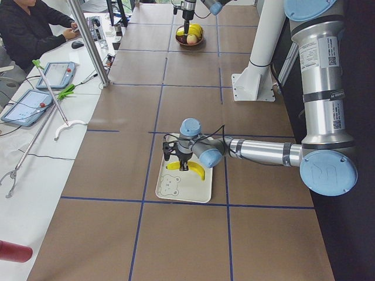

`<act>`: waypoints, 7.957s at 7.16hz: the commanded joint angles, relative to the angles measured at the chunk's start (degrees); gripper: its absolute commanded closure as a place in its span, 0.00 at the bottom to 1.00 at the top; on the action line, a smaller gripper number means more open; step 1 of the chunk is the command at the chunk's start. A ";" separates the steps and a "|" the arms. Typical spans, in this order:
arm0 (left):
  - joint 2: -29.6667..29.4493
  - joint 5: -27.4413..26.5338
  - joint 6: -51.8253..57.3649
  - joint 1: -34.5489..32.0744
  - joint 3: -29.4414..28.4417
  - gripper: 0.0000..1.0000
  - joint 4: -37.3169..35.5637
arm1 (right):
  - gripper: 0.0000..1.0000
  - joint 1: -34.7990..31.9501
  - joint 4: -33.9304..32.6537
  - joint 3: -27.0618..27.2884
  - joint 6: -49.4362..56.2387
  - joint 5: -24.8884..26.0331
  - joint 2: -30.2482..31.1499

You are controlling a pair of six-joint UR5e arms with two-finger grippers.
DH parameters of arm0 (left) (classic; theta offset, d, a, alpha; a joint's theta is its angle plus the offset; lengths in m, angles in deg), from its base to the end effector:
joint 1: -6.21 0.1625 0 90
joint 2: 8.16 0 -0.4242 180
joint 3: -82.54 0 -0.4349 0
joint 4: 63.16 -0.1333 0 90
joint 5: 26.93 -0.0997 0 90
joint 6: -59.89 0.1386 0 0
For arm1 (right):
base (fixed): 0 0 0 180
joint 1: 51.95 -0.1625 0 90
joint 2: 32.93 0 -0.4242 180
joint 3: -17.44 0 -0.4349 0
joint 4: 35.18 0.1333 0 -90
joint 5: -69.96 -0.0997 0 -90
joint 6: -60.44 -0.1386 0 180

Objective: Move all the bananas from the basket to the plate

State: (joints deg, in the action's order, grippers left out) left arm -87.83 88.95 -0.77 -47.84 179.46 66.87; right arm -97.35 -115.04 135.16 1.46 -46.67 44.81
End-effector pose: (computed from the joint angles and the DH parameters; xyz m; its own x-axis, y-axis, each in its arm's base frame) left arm 0.2419 -0.4576 0.6463 0.6927 -0.2043 -0.6916 0.2708 0.9626 -0.0131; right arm -0.3582 -0.4646 0.3005 0.5894 -0.0584 0.8057 -0.1065 0.9831 0.1492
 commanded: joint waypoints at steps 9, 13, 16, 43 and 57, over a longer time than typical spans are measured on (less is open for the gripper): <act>-3.82 -0.31 -2.41 -1.22 0.70 0.00 -0.30 | 0.00 -12.92 1.55 1.55 19.73 -8.40 14.60; -6.80 1.98 -10.51 -1.05 1.51 0.00 -0.04 | 0.20 -14.63 1.99 0.06 21.62 -7.03 20.78; -8.04 2.07 -10.70 -0.87 1.07 0.00 -0.04 | 0.41 -14.37 2.08 -3.27 23.20 -7.12 21.58; -12.25 2.15 -13.49 -0.61 0.55 0.01 -0.39 | 0.99 -23.36 1.90 1.41 14.31 -21.97 10.31; -39.94 0.41 -53.42 19.84 0.02 0.05 18.68 | 0.99 25.62 19.13 -3.37 -26.98 24.61 -14.98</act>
State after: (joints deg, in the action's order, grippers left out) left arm -126.59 90.18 -54.31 -30.31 180.05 85.65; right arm -71.76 -96.04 131.78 -25.38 -21.96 30.01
